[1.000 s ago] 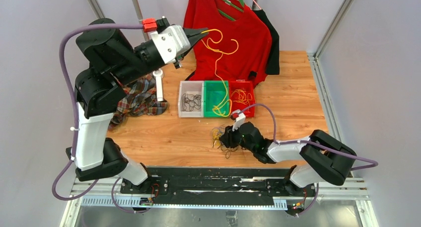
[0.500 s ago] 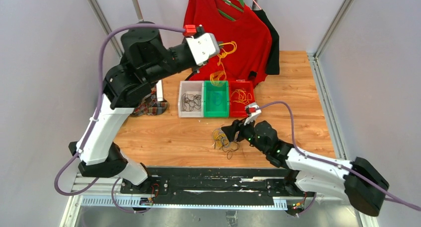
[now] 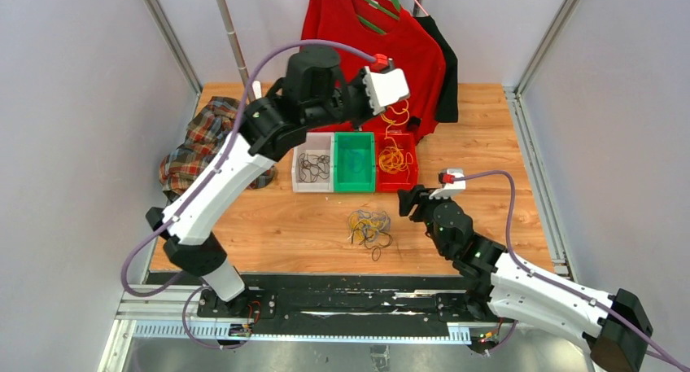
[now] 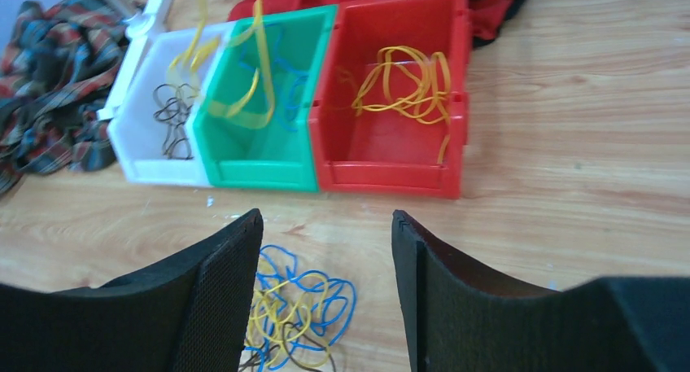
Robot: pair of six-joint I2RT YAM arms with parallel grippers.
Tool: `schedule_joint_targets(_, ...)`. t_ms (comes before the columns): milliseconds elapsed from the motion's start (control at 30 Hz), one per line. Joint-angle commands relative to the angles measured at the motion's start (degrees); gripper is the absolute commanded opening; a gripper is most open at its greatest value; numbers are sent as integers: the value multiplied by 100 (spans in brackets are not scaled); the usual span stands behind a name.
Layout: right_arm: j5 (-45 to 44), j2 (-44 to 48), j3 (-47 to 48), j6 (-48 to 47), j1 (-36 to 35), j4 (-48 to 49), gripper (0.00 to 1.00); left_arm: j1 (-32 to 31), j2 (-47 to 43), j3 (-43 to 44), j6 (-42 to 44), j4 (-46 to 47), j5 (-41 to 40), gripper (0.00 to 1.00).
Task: Untangle the cables
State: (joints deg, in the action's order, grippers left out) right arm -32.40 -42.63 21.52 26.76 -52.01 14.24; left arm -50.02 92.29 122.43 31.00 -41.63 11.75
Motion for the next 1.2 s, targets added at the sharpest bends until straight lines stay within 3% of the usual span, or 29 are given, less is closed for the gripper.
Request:
schedule_joint_targets(0,-1071,173,-86,249,55,-476,59,-34,436,96,-155,255,-87,1)
schedule_joint_targets(500,-1441,409,-70,217,195,-1104,56,280,1966,-45,439,759,-728,0)
schedule_joint_targets(900,-1475,654,-104,264,239,-1352,54,429,2287,-536,479,1278,-846,0)
schedule_joint_targets(1167,-1499,607,22,243,256,-1427,53,415,2307,-1298,116,929,-496,0)
